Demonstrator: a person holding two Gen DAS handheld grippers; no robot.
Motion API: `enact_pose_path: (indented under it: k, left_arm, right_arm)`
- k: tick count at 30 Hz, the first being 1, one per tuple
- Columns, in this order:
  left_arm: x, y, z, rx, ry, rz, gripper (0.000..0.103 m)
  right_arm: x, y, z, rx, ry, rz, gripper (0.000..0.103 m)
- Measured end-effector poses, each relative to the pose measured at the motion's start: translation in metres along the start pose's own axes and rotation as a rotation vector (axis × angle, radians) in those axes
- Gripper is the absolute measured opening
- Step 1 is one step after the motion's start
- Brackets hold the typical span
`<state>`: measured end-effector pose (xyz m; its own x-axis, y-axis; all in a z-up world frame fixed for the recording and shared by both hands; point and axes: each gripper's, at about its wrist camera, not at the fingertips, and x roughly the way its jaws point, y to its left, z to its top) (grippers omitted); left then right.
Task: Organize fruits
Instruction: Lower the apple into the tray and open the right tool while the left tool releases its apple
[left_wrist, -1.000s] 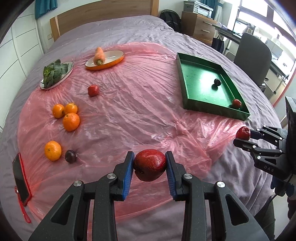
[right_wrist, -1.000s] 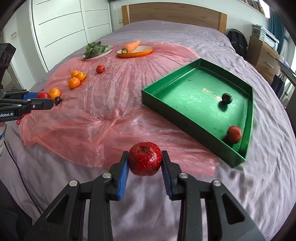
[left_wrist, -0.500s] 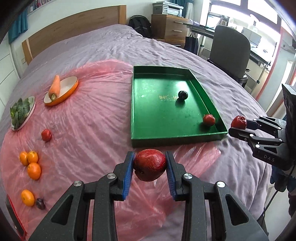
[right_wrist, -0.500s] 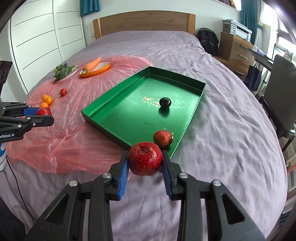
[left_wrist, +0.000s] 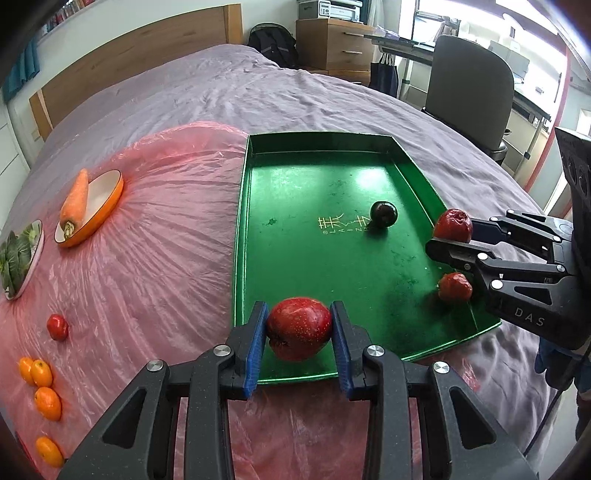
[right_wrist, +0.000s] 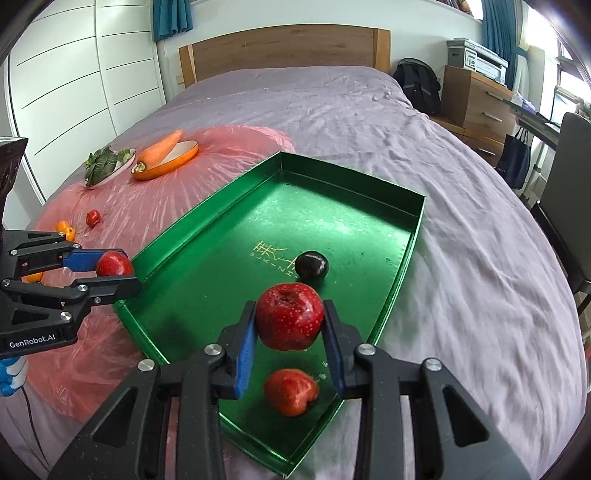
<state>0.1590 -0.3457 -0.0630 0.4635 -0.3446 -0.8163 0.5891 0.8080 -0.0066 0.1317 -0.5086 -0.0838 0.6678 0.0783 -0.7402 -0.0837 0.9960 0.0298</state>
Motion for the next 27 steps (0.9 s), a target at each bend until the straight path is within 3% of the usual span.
enact_pose_path:
  k: [27]
  left_arm:
    - [0.047, -0.003, -0.002, 0.034, 0.006, 0.055, 0.029]
  right_arm:
    - [0.039, 0.001, -0.014, -0.104, 0.003, -0.077, 0.06]
